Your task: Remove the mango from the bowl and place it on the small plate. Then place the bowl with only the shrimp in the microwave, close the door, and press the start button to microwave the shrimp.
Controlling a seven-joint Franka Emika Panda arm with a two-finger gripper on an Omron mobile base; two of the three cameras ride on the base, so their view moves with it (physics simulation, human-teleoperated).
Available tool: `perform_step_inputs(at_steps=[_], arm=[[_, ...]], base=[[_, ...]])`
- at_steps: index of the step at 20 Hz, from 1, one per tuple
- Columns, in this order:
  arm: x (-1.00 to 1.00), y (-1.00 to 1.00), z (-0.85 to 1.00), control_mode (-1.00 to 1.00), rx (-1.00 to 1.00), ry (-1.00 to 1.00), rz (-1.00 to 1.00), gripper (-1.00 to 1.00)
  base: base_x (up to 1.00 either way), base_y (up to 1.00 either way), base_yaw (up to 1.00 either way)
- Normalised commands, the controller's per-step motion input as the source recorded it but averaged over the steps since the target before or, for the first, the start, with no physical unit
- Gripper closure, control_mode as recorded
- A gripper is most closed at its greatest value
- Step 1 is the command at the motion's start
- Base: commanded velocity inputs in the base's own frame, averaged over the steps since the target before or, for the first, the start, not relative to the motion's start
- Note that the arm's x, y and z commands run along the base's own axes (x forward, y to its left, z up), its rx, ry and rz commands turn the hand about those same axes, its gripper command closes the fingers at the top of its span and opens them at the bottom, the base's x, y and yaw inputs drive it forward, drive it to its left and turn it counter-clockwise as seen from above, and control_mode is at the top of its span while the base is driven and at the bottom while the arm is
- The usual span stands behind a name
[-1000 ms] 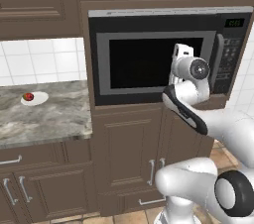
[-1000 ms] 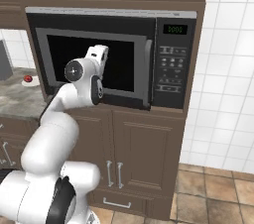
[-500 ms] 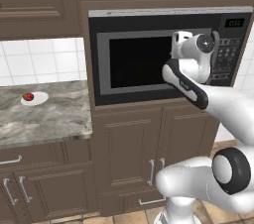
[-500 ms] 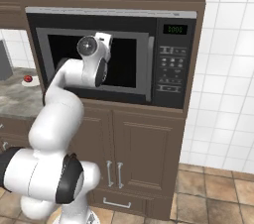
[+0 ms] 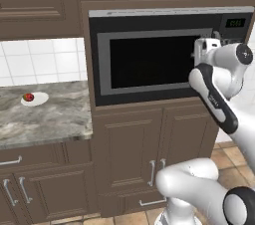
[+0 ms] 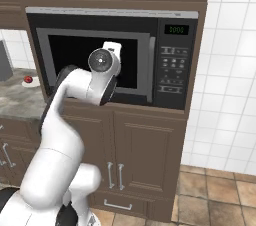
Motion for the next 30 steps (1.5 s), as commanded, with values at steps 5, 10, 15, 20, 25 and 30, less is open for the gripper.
perform_step_inputs(at_steps=[5,10,15,20,25,30], arm=[[-1.0,-0.99,-0.15,-1.0,0.07,-0.12,0.01,-1.0],[-0.41,-1.0,-0.3,-1.0,0.13,-0.01,0.0,-1.0],[0.04,-0.68,-0.3,-1.0,0.12,-0.01,0.02,-1.0],[0.25,-0.35,-0.39,-1.0,0.1,0.0,0.09,-1.0],[0.32,-0.33,-0.16,-1.0,0.1,0.0,0.12,-1.0],[0.47,-0.25,-0.16,-1.0,0.09,0.0,0.09,-1.0]], base=[[0.0,0.0,0.0],[0.0,0.0,0.0],[0.0,0.0,0.0],[0.0,0.0,0.0],[0.0,0.0,0.0],[0.0,0.0,0.0]])
